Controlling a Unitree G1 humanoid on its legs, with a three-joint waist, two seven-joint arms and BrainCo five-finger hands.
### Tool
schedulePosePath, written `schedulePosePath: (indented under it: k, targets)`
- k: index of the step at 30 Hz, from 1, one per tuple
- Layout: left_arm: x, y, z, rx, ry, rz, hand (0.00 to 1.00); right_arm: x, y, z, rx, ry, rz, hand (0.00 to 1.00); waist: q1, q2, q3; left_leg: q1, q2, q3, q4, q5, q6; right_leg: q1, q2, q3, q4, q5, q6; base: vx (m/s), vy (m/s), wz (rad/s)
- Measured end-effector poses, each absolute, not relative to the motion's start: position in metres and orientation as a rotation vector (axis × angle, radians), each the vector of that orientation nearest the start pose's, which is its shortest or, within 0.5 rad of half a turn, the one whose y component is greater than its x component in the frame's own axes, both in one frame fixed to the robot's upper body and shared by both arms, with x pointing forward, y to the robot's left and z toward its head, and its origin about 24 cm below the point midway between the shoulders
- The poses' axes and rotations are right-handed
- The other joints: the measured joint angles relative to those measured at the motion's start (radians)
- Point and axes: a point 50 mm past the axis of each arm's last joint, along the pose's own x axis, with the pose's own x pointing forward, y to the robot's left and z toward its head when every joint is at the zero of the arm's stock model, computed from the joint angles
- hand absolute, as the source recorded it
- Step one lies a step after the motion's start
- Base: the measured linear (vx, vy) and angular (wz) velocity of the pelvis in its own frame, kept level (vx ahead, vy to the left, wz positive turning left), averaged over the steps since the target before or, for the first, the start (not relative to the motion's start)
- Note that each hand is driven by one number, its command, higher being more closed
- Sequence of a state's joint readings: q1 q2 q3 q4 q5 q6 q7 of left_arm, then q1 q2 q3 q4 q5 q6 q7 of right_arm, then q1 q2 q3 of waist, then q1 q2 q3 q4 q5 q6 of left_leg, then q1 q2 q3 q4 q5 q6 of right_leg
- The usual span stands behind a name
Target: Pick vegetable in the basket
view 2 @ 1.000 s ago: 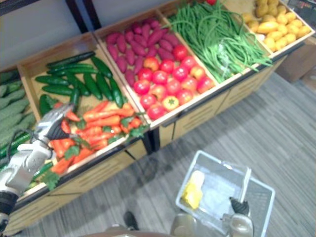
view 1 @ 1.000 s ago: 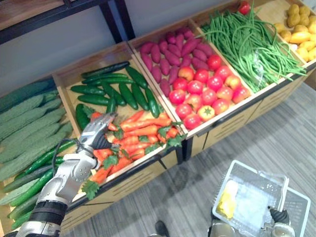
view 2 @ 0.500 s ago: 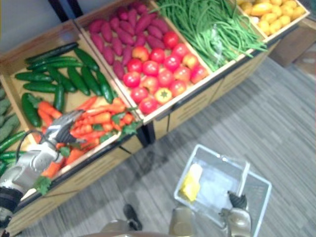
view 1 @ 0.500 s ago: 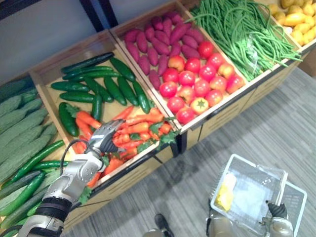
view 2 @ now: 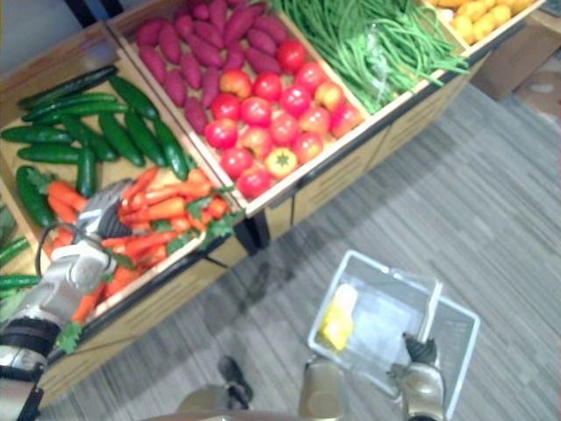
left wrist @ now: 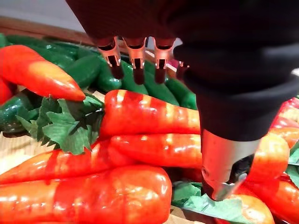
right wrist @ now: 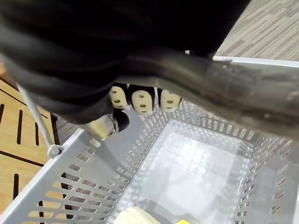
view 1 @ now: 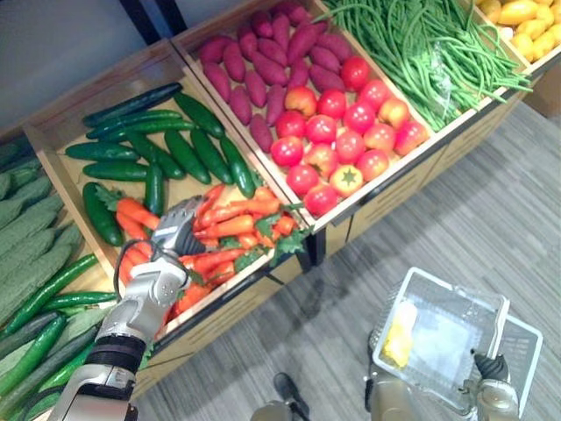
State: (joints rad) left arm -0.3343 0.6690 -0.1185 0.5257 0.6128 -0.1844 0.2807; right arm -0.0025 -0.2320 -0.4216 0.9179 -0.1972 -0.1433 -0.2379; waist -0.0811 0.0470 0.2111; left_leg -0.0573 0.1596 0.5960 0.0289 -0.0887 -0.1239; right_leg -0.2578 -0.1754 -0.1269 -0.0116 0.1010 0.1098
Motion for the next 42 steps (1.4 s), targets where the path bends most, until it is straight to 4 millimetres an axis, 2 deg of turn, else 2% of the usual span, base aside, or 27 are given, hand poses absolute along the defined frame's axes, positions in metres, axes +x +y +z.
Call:
schedulePosePath:
  k: [7,12,13,16,20,23,26,37,42]
  targets:
    - [0.306,0.283,0.081,1.305,-0.100,0.136,0.00,0.151,-0.303,-0.099,-0.321,0.715,-0.604,1.00,-0.001,-0.005,0.009,-0.011,0.001,0.023,0.001,-0.001,-0.001,-0.031,0.003,0.021,0.012,0.000,0.000,-0.05,-0.043,-0.07]
    - [0.308,0.278,0.074,1.318,-0.080,0.109,0.00,0.152,-0.303,-0.099,-0.321,0.714,-0.605,1.00,-0.012,-0.006,0.016,-0.013,0.001,0.025,0.001,-0.001,-0.001,-0.034,0.003,0.023,0.013,0.000,0.000,-0.04,-0.040,-0.03]
    - [0.308,0.277,0.073,1.320,-0.080,0.102,1.00,0.152,-0.303,-0.099,-0.321,0.714,-0.605,1.00,-0.013,-0.006,0.017,-0.013,0.001,0.025,0.001,-0.001,-0.002,-0.035,0.003,0.024,0.013,0.000,0.000,-0.04,-0.045,0.00]
    - [0.308,0.280,0.064,1.344,-0.040,0.085,1.00,0.154,-0.302,-0.098,-0.320,0.709,-0.604,1.00,-0.026,-0.007,0.018,-0.017,0.001,0.028,0.001,-0.002,-0.003,-0.040,0.004,0.026,0.012,0.002,0.002,-0.04,-0.042,-0.03]
    - [0.319,0.283,0.078,1.343,-0.065,0.162,1.00,0.157,-0.301,-0.097,-0.325,0.701,-0.595,1.00,-0.023,-0.011,0.022,-0.025,0.006,0.046,0.006,-0.003,-0.004,-0.054,0.011,0.034,0.005,0.022,-0.005,-0.05,-0.046,-0.11]
    - [0.323,0.284,0.077,1.330,-0.037,0.183,1.00,0.158,-0.300,-0.097,-0.330,0.700,-0.584,1.00,-0.030,-0.012,0.022,-0.019,0.007,0.055,0.008,-0.004,-0.006,-0.054,0.015,0.048,0.003,0.025,-0.006,-0.05,-0.044,-0.12]
    - [0.322,0.284,0.072,1.322,-0.018,0.182,1.00,0.159,-0.299,-0.097,-0.333,0.699,-0.577,1.00,-0.043,-0.012,0.022,-0.014,0.008,0.062,0.008,-0.005,-0.008,-0.052,0.018,0.054,0.000,0.025,-0.006,-0.04,-0.046,-0.09]
    - [0.320,0.284,0.063,1.293,0.031,0.196,1.00,0.156,-0.299,-0.099,-0.335,0.714,-0.578,1.00,-0.052,-0.013,0.023,0.012,0.011,0.064,0.011,-0.009,-0.010,-0.025,0.020,0.052,-0.005,0.026,-0.005,-0.04,-0.039,-0.01]
    - [0.323,0.272,0.085,1.302,-0.095,0.205,1.00,0.147,-0.302,-0.102,-0.334,0.736,-0.594,1.00,-0.047,-0.014,0.023,0.018,0.011,0.013,0.013,-0.009,-0.009,0.015,0.014,0.005,-0.008,0.025,-0.005,-0.03,-0.024,0.27]
